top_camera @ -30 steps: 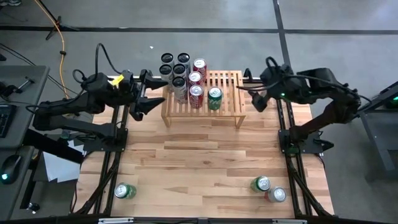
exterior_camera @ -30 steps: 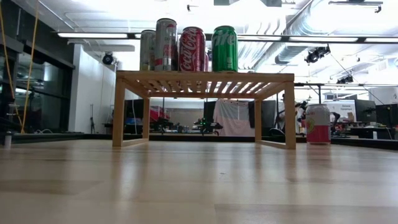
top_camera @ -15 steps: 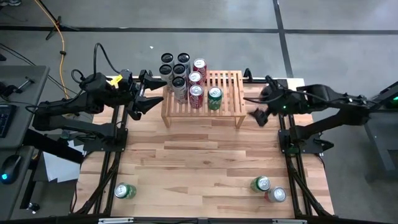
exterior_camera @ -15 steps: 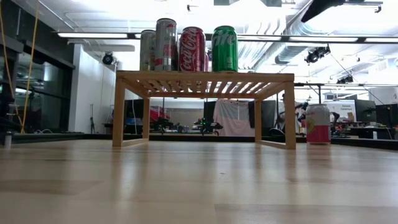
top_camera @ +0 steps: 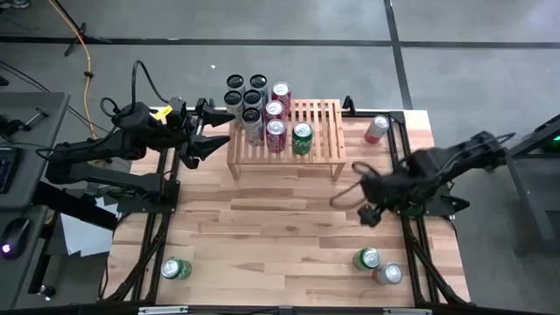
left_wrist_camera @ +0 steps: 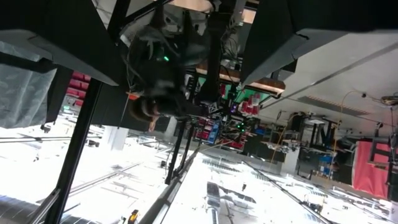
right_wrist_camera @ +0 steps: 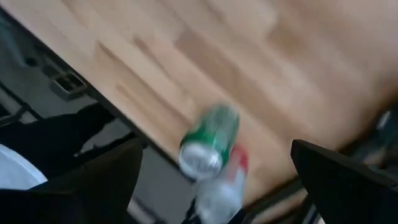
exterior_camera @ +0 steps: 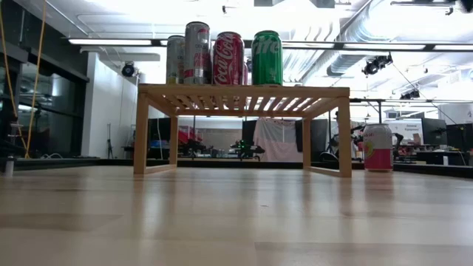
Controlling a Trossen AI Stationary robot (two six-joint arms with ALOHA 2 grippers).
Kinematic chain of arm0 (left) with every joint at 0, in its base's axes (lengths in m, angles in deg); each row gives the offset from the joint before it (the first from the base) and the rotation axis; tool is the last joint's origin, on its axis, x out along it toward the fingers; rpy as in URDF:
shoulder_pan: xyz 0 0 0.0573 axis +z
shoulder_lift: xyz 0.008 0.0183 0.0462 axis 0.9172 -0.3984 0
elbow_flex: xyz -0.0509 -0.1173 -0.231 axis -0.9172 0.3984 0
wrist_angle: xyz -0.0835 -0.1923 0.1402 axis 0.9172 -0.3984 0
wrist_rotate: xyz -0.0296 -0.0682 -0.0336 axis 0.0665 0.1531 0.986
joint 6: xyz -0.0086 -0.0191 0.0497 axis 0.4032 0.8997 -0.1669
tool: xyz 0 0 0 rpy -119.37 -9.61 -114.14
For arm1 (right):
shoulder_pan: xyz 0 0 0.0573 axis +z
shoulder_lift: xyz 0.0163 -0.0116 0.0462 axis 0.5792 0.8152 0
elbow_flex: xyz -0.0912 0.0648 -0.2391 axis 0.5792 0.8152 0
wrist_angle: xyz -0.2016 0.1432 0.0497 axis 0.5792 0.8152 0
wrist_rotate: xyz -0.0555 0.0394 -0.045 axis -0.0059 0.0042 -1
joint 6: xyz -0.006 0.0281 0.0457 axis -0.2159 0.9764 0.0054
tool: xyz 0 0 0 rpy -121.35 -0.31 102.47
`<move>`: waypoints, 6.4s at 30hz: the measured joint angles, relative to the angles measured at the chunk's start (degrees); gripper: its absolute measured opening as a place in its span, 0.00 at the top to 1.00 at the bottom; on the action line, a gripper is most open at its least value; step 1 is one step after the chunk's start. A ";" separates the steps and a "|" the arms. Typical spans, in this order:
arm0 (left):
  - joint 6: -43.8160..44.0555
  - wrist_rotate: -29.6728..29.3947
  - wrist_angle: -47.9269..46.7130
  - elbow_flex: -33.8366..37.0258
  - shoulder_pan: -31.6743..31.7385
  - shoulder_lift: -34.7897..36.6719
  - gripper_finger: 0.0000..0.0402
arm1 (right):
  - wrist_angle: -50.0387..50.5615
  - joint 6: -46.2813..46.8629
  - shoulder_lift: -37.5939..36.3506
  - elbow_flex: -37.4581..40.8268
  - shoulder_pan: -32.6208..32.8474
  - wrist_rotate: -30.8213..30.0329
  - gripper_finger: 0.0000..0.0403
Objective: Place canned beverage on shelf
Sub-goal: Put the right green soda can on the shelf aligned with other green soda can
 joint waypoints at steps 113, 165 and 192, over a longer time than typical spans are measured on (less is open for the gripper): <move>-3.15 -2.42 -13.63 -10.62 3.52 -15.66 0.19 | 11.15 -53.17 13.35 -39.41 -45.11 -1.16 0.31; -17.00 20.85 -48.48 -40.52 -0.66 -46.88 0.19 | -6.82 -51.66 24.28 -39.19 -24.06 0.73 0.31; -18.20 16.76 -46.40 -40.39 -0.66 -46.91 0.32 | -6.38 -52.75 23.97 -39.36 -24.17 0.30 0.31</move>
